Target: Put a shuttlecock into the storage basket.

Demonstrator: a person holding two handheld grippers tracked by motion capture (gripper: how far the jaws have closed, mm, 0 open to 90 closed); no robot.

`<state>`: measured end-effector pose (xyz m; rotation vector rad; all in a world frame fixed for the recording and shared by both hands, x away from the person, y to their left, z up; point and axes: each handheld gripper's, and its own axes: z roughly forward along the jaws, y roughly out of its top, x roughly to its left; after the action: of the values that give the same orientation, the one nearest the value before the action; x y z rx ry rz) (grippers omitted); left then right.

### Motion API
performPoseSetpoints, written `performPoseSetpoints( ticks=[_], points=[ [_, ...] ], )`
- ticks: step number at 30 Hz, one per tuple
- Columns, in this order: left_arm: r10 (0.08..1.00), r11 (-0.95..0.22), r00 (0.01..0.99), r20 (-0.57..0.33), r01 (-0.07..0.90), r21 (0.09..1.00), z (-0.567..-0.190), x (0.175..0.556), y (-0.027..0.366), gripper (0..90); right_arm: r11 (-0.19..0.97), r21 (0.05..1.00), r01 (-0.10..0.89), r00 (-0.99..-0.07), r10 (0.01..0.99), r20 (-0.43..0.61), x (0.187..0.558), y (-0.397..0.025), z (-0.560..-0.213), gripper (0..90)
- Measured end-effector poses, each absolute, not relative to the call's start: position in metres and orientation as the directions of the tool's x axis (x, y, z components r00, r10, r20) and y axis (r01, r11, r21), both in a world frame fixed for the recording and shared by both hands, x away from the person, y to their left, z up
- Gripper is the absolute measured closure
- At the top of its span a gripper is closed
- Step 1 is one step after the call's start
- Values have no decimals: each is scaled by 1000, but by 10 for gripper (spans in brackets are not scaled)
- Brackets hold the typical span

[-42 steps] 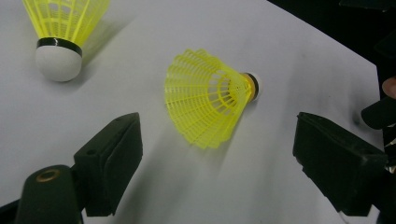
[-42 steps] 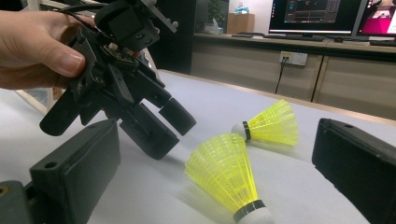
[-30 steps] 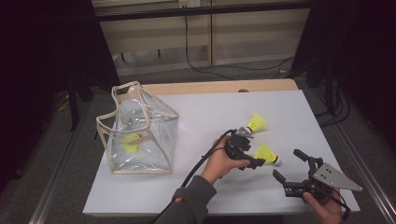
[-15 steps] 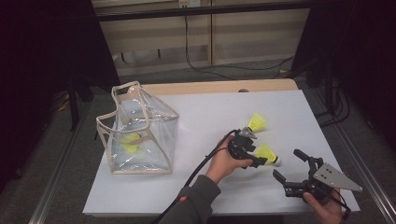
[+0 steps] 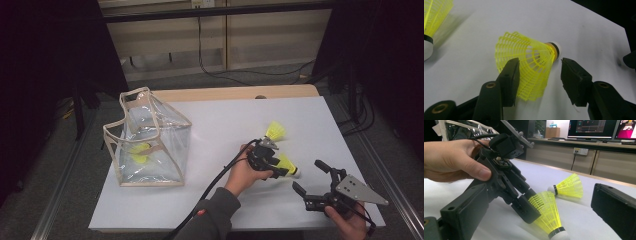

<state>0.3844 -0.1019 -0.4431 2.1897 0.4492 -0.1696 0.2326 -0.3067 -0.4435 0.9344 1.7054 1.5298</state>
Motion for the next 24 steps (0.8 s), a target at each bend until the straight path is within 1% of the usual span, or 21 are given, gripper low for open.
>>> performPoseSetpoints(
  ticks=[10,16,19,24],
  points=[
    [232,-559,921,-311,389,733,-452,384,-109,580,62,995,82,-531,848,-9,233,-307,-443,10],
    [225,-565,926,-304,378,733,-456,384,-114,581,62,995,83,-531,847,-9,233,-307,-443,9],
    [225,-562,922,-316,388,731,-457,384,-116,593,61,995,81,-530,848,-9,233,-307,-444,9],
    [218,-553,922,-319,386,739,-458,385,-119,645,60,995,81,-531,847,-8,233,-308,-444,10]
  ],
)
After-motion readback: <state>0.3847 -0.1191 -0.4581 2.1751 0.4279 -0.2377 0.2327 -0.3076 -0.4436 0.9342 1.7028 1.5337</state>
